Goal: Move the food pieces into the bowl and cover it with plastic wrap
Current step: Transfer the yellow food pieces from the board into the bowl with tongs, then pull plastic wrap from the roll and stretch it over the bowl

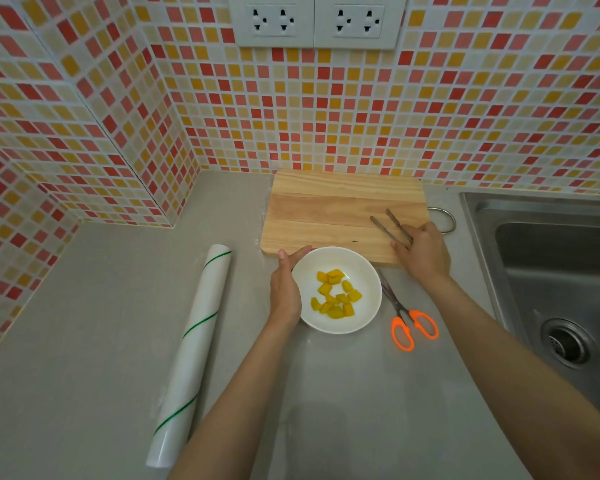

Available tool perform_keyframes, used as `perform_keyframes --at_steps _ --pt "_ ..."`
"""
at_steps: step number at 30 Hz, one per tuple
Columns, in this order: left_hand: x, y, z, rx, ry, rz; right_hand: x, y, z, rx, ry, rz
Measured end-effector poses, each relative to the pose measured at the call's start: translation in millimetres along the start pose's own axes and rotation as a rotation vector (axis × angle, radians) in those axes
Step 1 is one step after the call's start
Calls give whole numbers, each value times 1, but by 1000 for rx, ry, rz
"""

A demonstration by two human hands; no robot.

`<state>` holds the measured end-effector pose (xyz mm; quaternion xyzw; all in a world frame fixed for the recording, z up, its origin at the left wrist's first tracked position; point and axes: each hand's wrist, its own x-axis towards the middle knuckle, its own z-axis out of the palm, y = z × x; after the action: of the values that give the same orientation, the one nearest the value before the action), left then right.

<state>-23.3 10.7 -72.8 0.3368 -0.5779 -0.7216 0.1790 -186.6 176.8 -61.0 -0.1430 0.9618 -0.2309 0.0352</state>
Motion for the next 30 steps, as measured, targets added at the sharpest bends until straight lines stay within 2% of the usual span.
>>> perform_keyframes --at_steps 7,11,16,18,20,22,25,26,30 --pt "-3 5 -1 -58 -61 -53 -2 -1 -3 -75 -36 0" --pt "-5 19 -4 -182 -135 -98 -11 -25 -14 -111 34 17" --pt "-11 47 -48 138 -23 188 -53 -102 -23 78 130 -317" --pt "-13 52 -78 273 46 263 -82 -135 -19 198 105 -461" --pt "-18 52 -108 364 119 278 -116 -162 -5 344 -32 -557" --pt "-26 46 -136 427 200 226 -153 -182 18 465 -270 -561" --pt "-42 34 -166 509 318 110 -193 -199 57 573 -654 -355" --pt "-48 30 -171 521 333 66 -201 -202 68 614 -723 -275" --pt "-65 21 -179 565 332 -75 -211 -209 88 787 -826 -43"
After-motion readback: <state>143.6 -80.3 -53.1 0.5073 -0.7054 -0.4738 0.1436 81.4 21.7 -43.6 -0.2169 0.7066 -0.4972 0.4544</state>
